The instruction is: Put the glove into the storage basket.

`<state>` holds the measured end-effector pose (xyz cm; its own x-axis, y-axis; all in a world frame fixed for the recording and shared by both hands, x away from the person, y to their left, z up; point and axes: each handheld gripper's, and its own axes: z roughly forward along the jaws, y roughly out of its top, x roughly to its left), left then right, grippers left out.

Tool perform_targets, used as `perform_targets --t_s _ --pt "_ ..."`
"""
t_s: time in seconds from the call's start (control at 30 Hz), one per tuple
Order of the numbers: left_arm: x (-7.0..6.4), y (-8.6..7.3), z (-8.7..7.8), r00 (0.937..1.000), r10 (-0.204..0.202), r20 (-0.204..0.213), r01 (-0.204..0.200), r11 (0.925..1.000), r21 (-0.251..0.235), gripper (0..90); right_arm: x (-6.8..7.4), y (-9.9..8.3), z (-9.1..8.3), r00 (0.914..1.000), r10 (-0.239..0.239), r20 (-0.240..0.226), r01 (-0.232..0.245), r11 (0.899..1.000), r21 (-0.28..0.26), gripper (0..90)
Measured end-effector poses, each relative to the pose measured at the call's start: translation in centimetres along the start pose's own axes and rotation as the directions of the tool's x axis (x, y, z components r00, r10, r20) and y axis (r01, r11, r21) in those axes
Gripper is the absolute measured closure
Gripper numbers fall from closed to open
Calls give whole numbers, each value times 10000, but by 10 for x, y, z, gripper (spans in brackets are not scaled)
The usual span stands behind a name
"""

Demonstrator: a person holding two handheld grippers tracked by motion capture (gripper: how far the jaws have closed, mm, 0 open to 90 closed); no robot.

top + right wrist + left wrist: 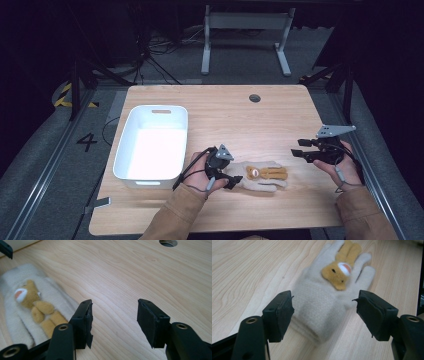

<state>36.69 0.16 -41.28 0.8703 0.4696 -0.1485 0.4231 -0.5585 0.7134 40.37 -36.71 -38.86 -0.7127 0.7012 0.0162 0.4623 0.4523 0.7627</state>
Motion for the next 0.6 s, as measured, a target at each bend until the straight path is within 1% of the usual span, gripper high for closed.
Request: perform_targets --t_s 0.1,0.27,0.3,0.33,0.37,0.4,0.47,0.6 --pt "-1 1 3 9999 103 20 -103 9999 -12 298 -8 -6 1 9995 253 202 -251 9997 -80 461" --pt "0 4 7 9999 137 -92 -137 9999 39 296 -18 -16 5 9970 645 435 -648 9979 41 444" --pt "0 4 8 9999 62 -107 -60 9997 223 296 -20 -17 6 9965 722 416 -725 9973 72 442" --pt "0 4 10 9999 87 -96 -84 9995 308 294 -21 -18 6 9958 847 355 -852 9963 126 445" --pt "0 5 12 9999 117 -77 -114 9995 295 290 -22 -19 6 9942 1029 310 -1036 9944 218 451" --pt "0 5 14 9999 160 -46 -159 9995 290 279 -23 -19 6 9938 1087 227 -1092 9937 253 451" --pt "0 6 16 9995 306 30 -307 9994 184 267 -24 -20 6 9929 1177 181 -1182 9926 273 447" --pt "0 8 20 9984 545 168 -542 9984 -149 240 -25 -21 6 9931 1172 70 -1173 9930 147 431"
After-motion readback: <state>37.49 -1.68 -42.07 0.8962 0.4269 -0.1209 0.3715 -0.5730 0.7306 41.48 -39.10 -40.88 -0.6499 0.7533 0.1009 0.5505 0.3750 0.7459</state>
